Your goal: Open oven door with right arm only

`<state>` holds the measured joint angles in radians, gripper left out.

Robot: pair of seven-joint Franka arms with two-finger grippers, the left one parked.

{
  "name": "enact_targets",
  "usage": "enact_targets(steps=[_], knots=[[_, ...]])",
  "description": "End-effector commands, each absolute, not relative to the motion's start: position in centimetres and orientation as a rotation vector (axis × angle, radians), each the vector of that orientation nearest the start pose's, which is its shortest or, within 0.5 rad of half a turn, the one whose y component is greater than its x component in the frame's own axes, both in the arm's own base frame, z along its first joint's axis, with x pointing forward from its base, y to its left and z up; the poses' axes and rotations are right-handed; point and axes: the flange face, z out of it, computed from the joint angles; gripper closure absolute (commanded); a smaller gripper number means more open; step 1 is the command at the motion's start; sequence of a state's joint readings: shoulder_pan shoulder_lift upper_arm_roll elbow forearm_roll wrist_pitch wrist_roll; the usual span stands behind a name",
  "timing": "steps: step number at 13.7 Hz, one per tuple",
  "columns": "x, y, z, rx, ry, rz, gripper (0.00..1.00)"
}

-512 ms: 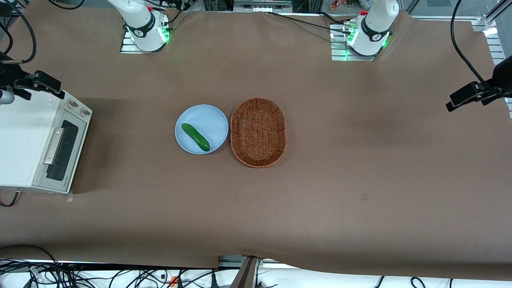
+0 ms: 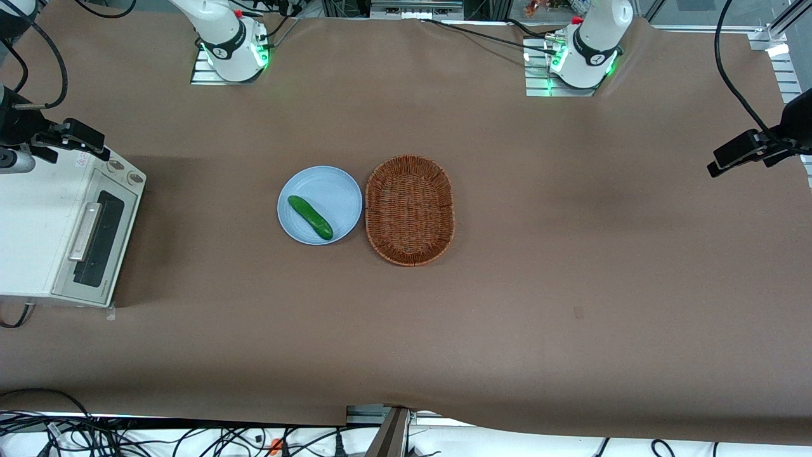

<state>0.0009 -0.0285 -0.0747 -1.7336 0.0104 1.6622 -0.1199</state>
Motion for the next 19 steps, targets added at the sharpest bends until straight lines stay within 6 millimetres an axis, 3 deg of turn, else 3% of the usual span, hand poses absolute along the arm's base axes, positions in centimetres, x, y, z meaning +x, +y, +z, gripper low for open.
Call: enact_targets(steps=[1, 5, 19], knots=[[55.0, -4.3, 57.7, -3.136, -0.060, 0.074, 0.00], [54.2, -3.7, 57.3, -3.113, -0.073, 0.177, 0.00], [54.9, -4.8, 57.0, -3.119, -0.042, 0.129, 0.00]])
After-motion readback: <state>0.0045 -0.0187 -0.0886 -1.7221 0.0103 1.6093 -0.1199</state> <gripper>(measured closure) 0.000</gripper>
